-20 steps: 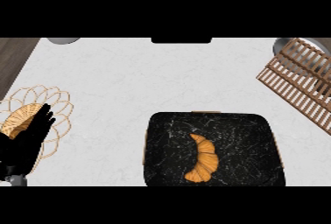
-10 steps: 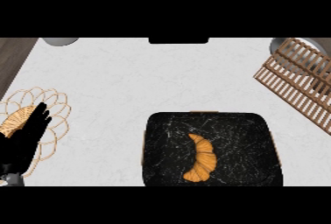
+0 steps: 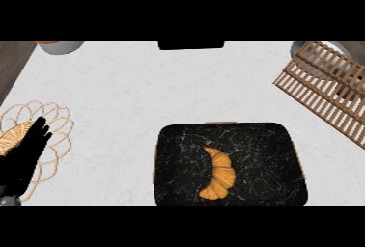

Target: Pick the cupcake from the tray and place it in the tiered shelf

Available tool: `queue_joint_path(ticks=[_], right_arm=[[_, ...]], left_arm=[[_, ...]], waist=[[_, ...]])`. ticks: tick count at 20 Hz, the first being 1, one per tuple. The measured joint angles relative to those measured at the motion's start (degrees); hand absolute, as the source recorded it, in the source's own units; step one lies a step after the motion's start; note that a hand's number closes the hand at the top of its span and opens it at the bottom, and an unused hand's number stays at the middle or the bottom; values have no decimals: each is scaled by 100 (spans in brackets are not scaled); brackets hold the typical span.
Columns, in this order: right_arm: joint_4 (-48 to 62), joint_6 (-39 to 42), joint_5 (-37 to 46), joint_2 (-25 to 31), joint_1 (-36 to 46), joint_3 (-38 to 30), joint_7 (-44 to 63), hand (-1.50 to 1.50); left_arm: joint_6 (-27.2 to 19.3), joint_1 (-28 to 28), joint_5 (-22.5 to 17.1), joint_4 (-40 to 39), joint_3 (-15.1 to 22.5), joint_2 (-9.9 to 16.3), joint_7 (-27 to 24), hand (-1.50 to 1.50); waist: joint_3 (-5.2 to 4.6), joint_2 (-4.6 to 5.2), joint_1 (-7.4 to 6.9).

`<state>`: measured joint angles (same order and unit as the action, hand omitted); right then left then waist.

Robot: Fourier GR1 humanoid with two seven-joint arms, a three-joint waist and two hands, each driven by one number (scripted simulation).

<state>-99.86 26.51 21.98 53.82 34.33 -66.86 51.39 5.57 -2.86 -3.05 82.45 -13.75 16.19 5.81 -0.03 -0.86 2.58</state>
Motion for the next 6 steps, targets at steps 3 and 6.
queue_joint_path(ticks=[3,6], right_arm=[[-110,609,-446,280,-344,-754,7,-150],[20,1189,-901,620,-631,-1591,-103,-150]], left_arm=[[12,-106,-28,32,-51,3,-23,0],[-13,-177,-41,104,-75,-18,16,0]], waist=[[1,-19,71],[3,-47,170]])
